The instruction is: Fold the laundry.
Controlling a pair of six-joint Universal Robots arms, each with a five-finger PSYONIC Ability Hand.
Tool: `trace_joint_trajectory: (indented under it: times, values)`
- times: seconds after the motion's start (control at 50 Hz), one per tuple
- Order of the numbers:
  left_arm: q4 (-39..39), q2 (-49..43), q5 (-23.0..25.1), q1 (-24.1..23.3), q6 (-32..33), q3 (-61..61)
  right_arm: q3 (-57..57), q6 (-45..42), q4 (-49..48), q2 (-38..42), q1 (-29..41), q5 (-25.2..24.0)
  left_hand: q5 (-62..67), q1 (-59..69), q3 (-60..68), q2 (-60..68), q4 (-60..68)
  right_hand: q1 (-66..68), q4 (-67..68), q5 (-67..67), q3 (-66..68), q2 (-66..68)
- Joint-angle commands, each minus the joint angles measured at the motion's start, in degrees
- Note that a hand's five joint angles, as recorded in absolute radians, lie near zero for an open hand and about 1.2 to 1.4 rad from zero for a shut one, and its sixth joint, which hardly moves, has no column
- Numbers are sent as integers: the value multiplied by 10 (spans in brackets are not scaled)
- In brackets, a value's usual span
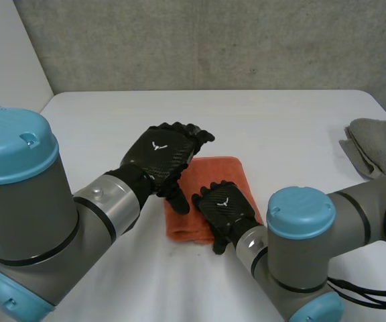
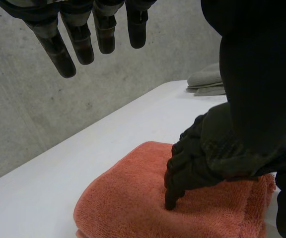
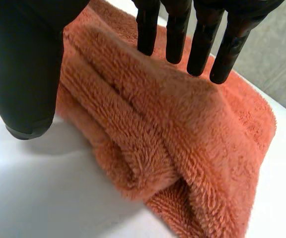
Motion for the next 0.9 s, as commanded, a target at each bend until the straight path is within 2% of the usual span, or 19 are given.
trace_joint_trajectory:
  times: [0.02, 0.74, 0.82, 0.9]
  values:
    - [1, 0, 1, 3, 0, -1, -8, -15, -5, 14, -2, 10, -22, -5, -14, -12, -11, 49, 26, 33, 27, 6]
    - [5, 0, 0, 3, 0, -1, -84, -27, -25, 71, -3, 12, -22, -5, -14, -12, -11, 111, 89, 96, 89, 68]
    - [5, 0, 0, 3, 0, -1, -88, -27, -25, 74, -3, 12, -22, -5, -14, -12, -11, 180, 157, 164, 158, 137]
    - [5, 0, 0, 3, 0, -2, -91, -27, -25, 76, -3, 12, -22, -5, -14, -12, -11, 365, 342, 349, 343, 321]
